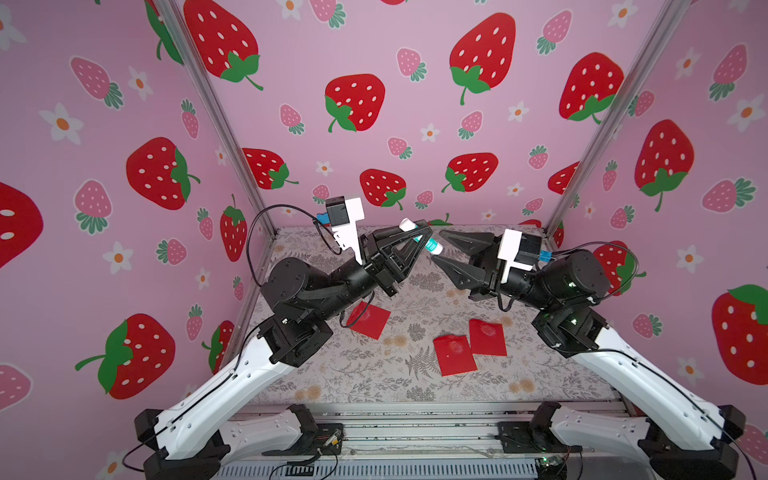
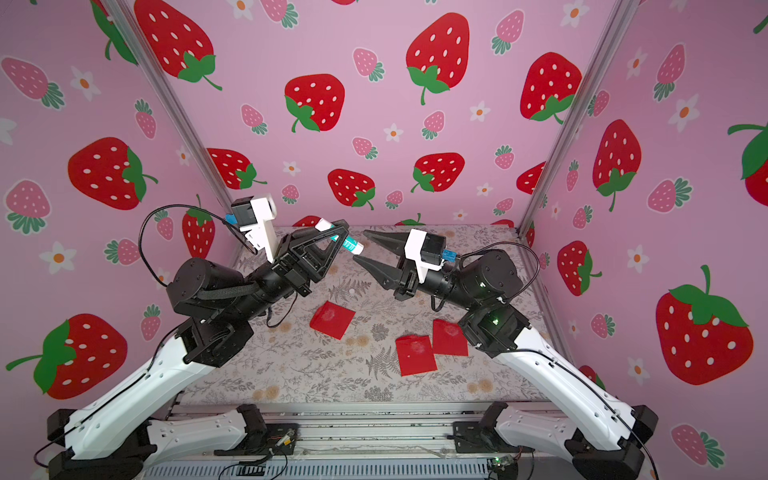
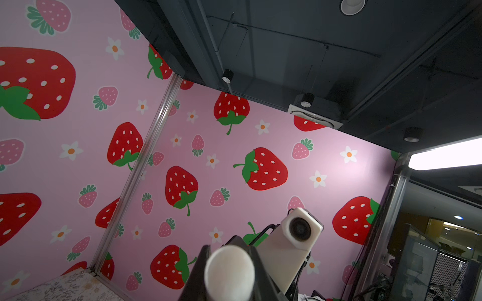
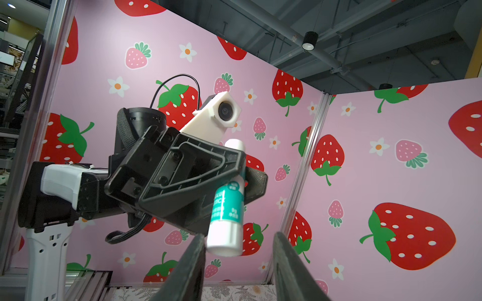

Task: Seal the envelope with a glue stick
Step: Unscrew the glue stick.

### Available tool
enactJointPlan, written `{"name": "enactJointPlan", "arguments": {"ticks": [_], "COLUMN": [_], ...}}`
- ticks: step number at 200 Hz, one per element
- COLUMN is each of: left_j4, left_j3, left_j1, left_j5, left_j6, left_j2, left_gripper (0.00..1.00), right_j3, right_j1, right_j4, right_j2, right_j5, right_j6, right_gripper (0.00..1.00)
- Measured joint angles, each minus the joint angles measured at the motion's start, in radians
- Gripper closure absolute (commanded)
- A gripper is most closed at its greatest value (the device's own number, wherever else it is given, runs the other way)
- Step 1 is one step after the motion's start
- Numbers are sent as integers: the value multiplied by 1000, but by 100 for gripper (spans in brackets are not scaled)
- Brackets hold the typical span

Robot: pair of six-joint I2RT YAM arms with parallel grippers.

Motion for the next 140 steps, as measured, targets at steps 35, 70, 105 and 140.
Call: {"name": "enactJointPlan", "arguments": {"ticks": [35, 70, 105, 140], "left_j4": [0, 1, 8, 15], "left_j3": [0, 0, 0, 6], "left_j1": [0, 0, 0, 3], "left_j5": [-2, -12, -21, 21], "left_j6": [-1, -1, 2, 43], "left_j2": [3, 11, 17, 21], "left_gripper": [100, 100, 100, 100], "right_j3": [3, 3, 3, 3], "right_j1": [0, 0, 0, 0], "right_j4": [0, 7, 5, -2], "right_j2": [6, 6, 6, -2], "right_j5": [-10, -16, -11, -12], "right_j6": [4, 25, 58, 150], "right_gripper": [68, 78, 94, 100]}}
